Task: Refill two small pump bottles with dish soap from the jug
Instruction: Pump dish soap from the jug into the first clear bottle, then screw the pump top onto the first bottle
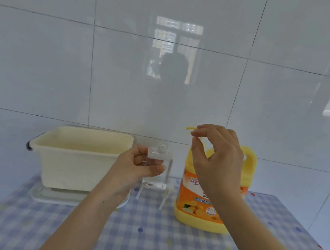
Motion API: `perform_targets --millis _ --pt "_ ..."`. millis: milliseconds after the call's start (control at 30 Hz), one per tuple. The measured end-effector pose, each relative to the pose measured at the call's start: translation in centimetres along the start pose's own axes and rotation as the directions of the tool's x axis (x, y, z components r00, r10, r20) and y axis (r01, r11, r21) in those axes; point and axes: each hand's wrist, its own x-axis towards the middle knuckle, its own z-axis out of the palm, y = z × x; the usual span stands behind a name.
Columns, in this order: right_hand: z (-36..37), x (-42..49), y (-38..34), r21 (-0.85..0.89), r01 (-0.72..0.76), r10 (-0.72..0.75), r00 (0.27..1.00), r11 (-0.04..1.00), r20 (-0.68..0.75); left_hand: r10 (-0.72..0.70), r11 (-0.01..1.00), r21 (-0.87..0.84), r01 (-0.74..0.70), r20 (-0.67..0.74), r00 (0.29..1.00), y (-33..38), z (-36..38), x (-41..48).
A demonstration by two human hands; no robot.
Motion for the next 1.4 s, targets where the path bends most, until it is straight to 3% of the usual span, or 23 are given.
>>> perform_targets --millis 267,433,833,1200,1400 --pt "1.5 -4.4 -2.0 0.080 -0.027 0.021 0.997 0.996 0.074 -0.007 0.998 0.056 0.012 -0.083 0.997 -1.4 -2.3 -3.8" --pt "2.3 -7.1 -2.3 0.042 -0.071 0.061 0.979 0.997 0.192 -0.041 0.993 0.104 0.054 -0.118 0.992 -3.6 -3.1 -4.8" --pt "3.8 -10.3 0.1 -0.089 -0.325 0.332 0.848 0.942 0.413 -0.096 0.978 0.164 0.128 -0.189 0.977 -7.6 -4.8 -3.9" --pt "7.8 -11.7 1.0 -0.051 -0.467 0.419 0.733 0.883 0.536 -0.067 0.987 0.118 0.108 -0.309 0.949 -9.0 -6.5 -3.1" --pt "10.6 -11.1 1.4 -0.088 -0.508 0.457 0.669 0.857 0.587 -0.071 0.985 0.136 0.108 -0.255 0.964 -8.9 -6.6 -3.0"
